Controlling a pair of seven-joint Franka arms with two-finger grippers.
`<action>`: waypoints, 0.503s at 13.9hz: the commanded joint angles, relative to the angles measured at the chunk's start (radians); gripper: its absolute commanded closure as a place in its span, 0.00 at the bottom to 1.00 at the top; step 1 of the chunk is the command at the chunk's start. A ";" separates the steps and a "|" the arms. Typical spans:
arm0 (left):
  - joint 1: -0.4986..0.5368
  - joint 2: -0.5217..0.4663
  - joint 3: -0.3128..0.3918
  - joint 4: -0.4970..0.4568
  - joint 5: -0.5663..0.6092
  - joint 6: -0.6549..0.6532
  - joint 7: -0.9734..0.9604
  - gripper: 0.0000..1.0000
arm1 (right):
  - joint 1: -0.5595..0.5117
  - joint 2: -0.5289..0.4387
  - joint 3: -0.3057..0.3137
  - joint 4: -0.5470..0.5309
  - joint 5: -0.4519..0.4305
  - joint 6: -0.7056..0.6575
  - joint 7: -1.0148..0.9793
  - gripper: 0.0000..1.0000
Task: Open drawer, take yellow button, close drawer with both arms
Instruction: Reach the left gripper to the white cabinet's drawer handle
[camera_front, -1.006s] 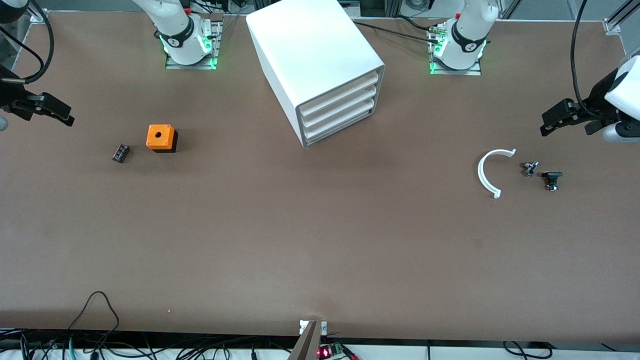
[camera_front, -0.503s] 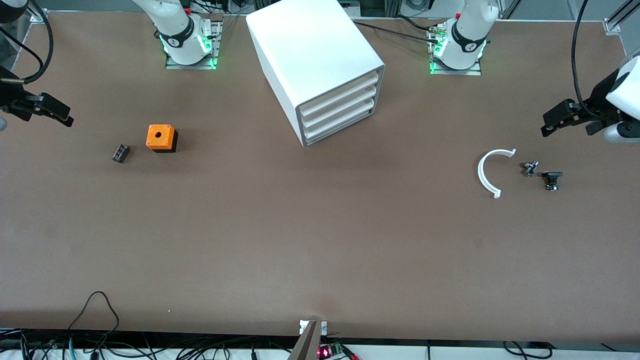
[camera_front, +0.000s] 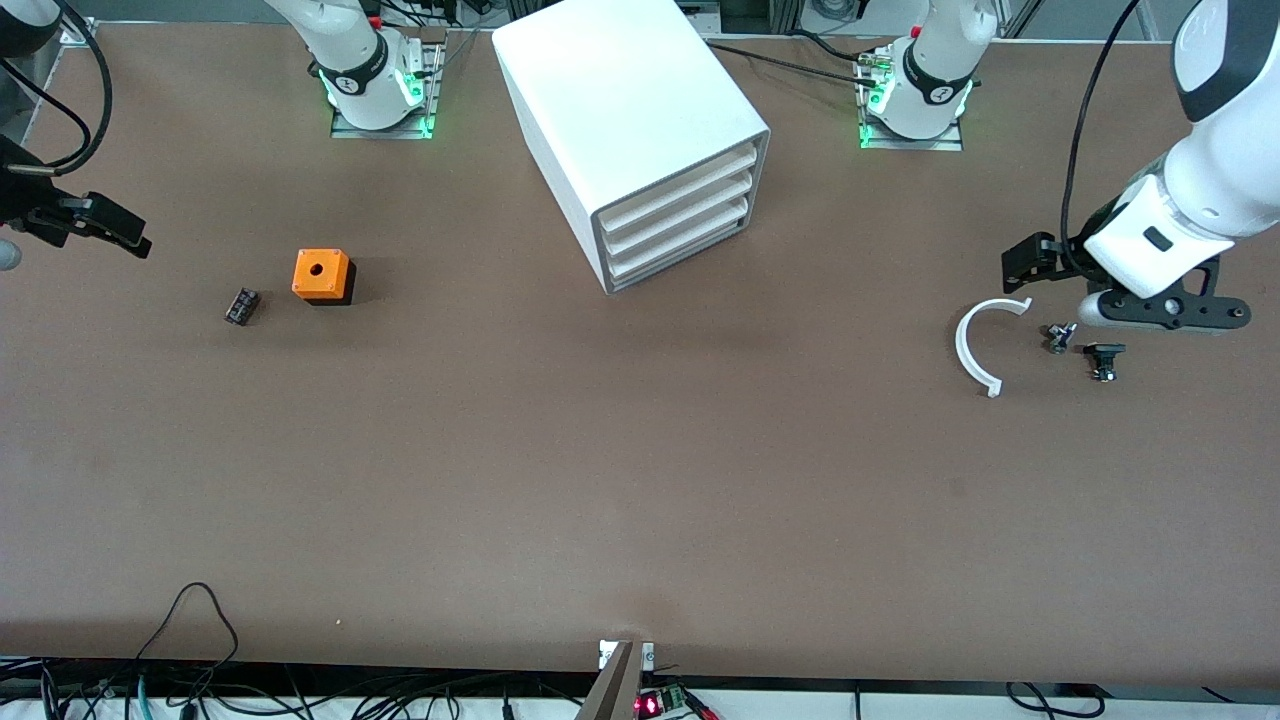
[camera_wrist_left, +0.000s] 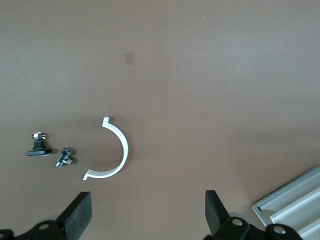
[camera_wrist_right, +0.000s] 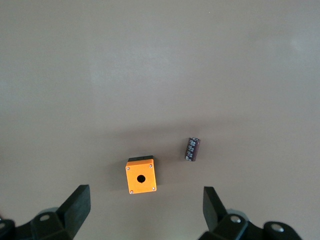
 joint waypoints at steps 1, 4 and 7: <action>0.017 0.040 -0.019 0.000 -0.130 -0.047 0.074 0.00 | -0.009 0.011 0.005 0.025 0.008 -0.006 -0.017 0.00; 0.025 0.138 -0.024 -0.039 -0.406 -0.098 0.105 0.00 | -0.009 0.017 0.005 0.025 0.008 -0.008 -0.017 0.00; 0.017 0.167 -0.030 -0.154 -0.643 -0.089 0.113 0.00 | -0.009 0.019 0.005 0.025 0.008 -0.012 -0.019 0.00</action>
